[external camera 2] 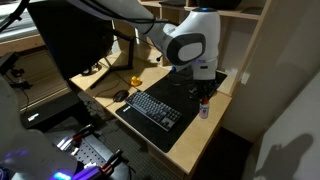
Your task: Move the white bottle to the right edge of the table
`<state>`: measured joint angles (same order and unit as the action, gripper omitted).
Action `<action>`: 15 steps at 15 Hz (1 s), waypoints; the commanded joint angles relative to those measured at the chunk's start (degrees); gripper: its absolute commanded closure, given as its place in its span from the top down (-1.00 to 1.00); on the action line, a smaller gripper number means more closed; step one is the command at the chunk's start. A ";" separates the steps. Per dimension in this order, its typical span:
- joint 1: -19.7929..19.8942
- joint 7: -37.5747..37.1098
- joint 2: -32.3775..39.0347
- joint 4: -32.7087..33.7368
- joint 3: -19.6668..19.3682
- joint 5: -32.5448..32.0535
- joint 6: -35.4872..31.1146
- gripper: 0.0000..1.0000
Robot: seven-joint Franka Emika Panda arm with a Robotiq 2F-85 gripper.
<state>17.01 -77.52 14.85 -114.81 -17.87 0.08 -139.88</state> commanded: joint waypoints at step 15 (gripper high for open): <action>-2.53 -6.72 16.73 23.78 1.13 2.45 10.43 -0.87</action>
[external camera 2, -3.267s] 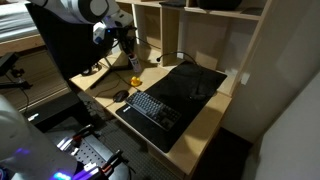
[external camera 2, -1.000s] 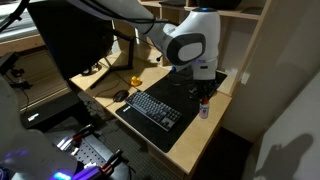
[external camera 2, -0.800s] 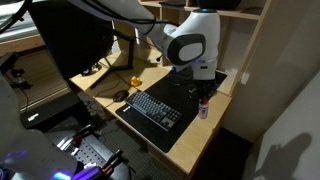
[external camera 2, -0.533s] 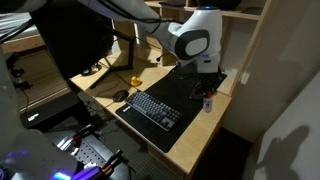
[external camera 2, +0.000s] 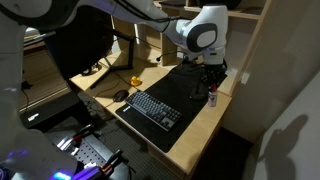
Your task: Move the white bottle to the right edge of the table
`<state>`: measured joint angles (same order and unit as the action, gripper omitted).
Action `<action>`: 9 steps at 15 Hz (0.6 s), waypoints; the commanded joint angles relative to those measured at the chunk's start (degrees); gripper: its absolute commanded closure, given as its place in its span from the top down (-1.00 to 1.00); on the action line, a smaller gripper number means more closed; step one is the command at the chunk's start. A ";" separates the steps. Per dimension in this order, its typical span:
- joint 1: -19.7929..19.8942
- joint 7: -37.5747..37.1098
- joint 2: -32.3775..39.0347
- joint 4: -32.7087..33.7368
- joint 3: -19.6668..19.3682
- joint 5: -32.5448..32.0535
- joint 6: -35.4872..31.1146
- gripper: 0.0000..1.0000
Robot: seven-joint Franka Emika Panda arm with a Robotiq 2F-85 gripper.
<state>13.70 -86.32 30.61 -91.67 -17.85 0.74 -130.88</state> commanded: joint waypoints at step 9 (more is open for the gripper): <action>0.36 4.57 3.74 0.15 2.01 5.71 0.14 -0.48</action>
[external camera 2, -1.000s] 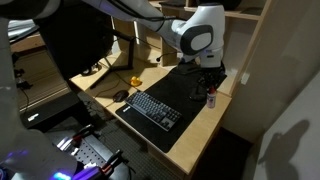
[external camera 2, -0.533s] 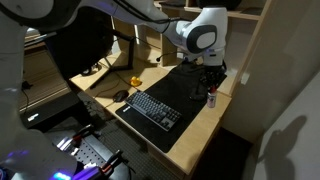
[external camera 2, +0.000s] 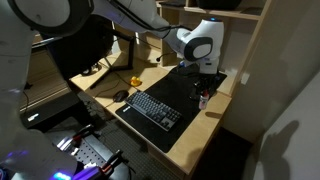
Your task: Move the white bottle to the right edge of the table
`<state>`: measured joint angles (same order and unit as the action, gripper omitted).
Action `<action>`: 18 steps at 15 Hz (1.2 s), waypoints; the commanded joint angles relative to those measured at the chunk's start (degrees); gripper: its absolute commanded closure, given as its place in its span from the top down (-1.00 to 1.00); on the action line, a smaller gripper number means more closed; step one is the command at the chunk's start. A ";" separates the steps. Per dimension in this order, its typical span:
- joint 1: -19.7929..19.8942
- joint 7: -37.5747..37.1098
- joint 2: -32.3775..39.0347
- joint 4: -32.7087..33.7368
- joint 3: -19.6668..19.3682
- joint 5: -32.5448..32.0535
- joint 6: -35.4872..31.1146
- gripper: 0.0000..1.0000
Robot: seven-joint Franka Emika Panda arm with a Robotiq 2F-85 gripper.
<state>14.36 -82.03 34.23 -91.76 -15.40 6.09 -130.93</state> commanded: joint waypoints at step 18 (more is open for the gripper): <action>0.47 -11.36 10.88 7.94 -2.08 0.81 -0.38 -0.87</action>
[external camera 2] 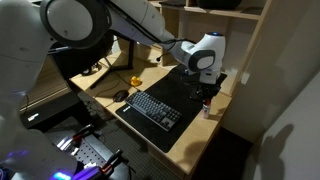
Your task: Move the white bottle to the right edge of the table
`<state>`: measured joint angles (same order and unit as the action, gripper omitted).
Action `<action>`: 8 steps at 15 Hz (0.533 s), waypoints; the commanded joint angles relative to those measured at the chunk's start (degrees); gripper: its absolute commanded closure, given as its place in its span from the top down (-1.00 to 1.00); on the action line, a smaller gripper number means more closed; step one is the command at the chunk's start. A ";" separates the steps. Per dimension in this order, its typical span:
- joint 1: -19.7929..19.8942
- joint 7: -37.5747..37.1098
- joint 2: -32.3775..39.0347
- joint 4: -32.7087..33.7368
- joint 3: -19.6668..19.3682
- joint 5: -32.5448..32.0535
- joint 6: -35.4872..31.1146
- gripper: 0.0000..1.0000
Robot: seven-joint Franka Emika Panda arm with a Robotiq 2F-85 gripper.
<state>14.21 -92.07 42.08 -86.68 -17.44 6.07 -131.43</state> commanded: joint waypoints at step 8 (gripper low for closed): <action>2.13 0.50 -3.90 -2.68 1.26 4.05 -3.02 0.72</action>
<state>14.95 -93.37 42.07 -85.85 -17.49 7.52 -132.13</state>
